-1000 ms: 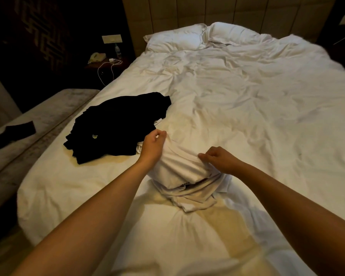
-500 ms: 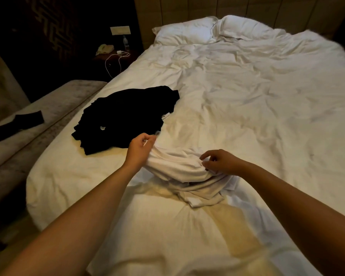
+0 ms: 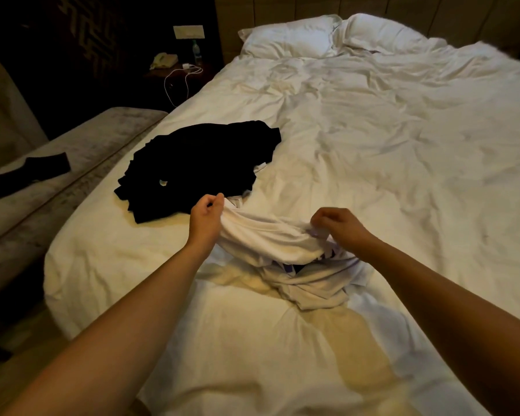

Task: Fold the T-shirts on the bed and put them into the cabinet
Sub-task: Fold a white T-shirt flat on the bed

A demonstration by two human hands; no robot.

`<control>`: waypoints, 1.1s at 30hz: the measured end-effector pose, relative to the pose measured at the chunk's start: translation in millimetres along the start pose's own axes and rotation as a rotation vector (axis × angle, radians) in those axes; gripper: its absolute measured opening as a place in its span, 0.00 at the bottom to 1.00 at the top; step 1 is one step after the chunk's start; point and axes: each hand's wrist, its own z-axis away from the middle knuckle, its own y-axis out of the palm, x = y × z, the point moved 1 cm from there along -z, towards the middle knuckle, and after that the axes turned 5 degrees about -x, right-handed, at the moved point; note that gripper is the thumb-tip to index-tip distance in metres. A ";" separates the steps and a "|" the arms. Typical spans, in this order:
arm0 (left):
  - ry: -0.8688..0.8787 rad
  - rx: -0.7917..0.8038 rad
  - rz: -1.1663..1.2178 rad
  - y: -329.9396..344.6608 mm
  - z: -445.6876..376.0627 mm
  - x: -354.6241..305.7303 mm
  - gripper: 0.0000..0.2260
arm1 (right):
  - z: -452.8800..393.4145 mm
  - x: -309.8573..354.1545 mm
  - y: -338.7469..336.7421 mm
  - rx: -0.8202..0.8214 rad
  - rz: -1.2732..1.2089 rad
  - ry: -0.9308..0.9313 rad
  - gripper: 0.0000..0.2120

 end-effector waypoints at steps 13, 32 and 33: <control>-0.062 -0.026 0.189 13.7 3.9 -32.0 0.13 | -12.2 6.5 -30.5 -0.350 -0.511 0.199 0.07; 0.130 0.116 -0.019 28.9 18.8 -44.8 0.13 | 12.6 0.6 -6.0 0.169 0.245 0.048 0.13; 0.126 0.114 -0.023 29.7 19.6 -44.2 0.13 | 14.8 0.5 -5.6 0.147 0.186 0.065 0.13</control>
